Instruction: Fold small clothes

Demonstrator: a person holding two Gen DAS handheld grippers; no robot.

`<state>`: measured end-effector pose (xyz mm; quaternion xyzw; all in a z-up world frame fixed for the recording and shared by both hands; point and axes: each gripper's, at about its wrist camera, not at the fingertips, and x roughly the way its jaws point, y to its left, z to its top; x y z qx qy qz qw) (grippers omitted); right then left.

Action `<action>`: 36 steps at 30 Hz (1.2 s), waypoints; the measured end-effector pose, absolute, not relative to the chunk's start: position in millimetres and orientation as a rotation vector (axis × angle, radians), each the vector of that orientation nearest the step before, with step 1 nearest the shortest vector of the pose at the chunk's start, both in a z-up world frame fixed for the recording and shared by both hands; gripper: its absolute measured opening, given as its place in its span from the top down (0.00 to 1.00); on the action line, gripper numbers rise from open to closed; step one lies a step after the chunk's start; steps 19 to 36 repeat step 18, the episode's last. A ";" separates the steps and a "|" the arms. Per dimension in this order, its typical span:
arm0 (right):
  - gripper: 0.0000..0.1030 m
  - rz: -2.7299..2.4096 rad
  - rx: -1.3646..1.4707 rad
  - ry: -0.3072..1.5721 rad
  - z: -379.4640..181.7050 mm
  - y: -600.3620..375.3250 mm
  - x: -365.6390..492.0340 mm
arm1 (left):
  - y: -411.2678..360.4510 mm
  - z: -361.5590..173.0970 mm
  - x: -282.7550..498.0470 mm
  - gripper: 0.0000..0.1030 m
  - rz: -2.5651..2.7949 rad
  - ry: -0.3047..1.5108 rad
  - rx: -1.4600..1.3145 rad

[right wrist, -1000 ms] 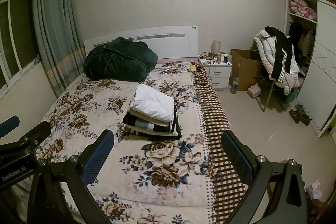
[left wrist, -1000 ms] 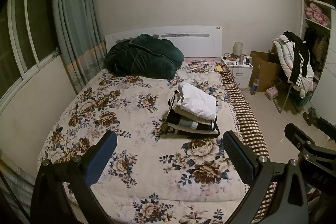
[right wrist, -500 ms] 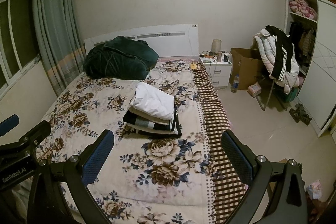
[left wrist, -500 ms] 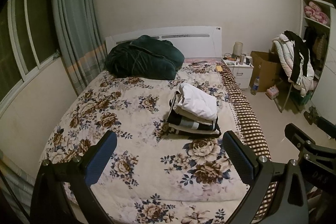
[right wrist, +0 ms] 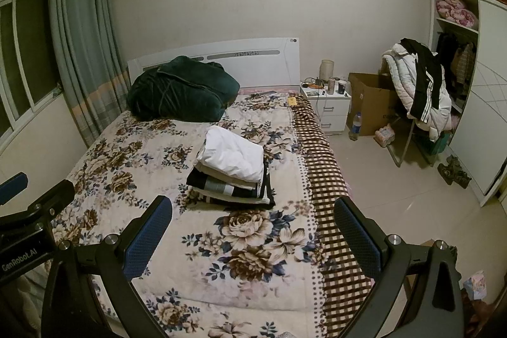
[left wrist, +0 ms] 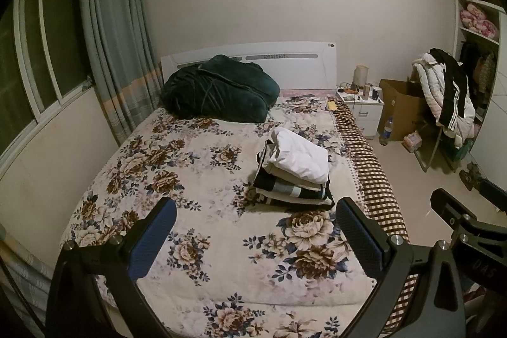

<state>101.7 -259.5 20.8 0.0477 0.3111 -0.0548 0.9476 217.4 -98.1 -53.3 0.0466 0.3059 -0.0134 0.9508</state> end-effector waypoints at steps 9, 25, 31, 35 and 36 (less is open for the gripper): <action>0.00 -0.112 0.097 0.632 20.5 -259.6 101.2 | -97.3 -53.4 217.5 0.00 -0.028 0.622 0.095; 0.00 -0.114 0.091 0.630 20.4 -257.0 102.7 | -99.1 -47.1 217.4 0.00 -0.027 0.608 0.091; 0.00 -0.114 0.091 0.630 20.4 -257.0 102.7 | -99.1 -47.1 217.4 0.00 -0.027 0.608 0.091; 0.00 -0.114 0.091 0.630 20.4 -257.0 102.7 | -99.1 -47.1 217.4 0.00 -0.027 0.608 0.091; 0.00 -0.114 0.091 0.630 20.4 -257.0 102.7 | -99.1 -47.1 217.4 0.00 -0.027 0.608 0.091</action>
